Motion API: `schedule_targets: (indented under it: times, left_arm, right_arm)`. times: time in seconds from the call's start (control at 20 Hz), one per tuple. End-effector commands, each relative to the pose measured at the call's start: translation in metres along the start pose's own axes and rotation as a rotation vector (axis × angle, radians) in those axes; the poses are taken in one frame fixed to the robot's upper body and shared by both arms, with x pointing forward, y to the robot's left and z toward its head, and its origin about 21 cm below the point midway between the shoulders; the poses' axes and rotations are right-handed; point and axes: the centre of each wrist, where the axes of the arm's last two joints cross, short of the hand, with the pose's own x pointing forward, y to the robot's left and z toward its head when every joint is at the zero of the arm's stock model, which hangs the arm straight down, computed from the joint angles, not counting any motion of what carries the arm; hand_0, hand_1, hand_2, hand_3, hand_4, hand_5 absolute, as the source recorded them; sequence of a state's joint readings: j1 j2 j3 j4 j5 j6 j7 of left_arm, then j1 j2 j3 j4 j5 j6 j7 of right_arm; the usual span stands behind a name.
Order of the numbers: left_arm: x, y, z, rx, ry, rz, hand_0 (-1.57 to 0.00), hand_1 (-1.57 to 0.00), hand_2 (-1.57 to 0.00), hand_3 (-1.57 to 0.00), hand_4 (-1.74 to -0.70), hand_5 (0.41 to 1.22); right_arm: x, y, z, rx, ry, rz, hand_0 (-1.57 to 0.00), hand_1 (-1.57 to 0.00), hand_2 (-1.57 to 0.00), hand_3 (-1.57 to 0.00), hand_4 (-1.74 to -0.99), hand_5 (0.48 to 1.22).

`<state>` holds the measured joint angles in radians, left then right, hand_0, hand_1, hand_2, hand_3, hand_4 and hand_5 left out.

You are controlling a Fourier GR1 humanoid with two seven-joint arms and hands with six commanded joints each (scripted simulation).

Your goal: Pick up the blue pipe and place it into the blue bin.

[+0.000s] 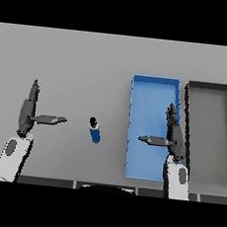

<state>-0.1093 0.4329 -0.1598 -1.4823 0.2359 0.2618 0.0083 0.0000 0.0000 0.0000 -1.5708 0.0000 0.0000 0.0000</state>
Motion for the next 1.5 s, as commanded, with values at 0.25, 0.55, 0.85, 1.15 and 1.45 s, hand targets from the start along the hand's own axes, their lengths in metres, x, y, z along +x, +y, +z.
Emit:
schedule_targets:
  times: [0.25,0.55,0.85,1.15,1.45]
  left_arm:
    - [-0.002,0.003,-0.001,0.009,-0.002,0.000,0.00,0.00,0.00,0.00,-0.97,0.594]
    - [0.004,0.038,-0.004,-0.366,-0.062,-0.177,0.00,0.00,0.00,0.00,-0.97,0.597]
    - [0.012,0.029,0.017,-0.564,-0.120,-0.173,0.00,0.00,0.00,0.00,-0.98,0.578]
    - [0.022,-0.008,0.040,-0.759,-0.017,-0.250,0.00,0.00,0.00,0.00,-1.05,0.483]
    - [0.012,-0.046,0.049,-0.859,-0.048,-0.250,0.00,0.00,0.00,0.00,-1.12,0.470]
  right_arm:
    - [0.000,0.000,-0.001,0.004,0.005,0.000,0.00,0.00,0.00,0.00,-1.210,0.594]
    - [0.014,-0.009,0.017,0.158,-0.118,0.348,0.00,0.00,0.00,0.00,-1.190,0.586]
    - [0.018,-0.009,0.013,0.154,-0.094,0.345,0.00,0.00,0.00,0.00,-1.194,0.579]
    - [0.025,-0.007,0.010,0.159,-0.108,0.320,0.00,0.00,0.00,0.00,-1.228,0.573]
    - [0.019,-0.007,0.012,0.167,-0.083,0.331,0.00,0.00,0.00,0.00,-1.210,0.570]
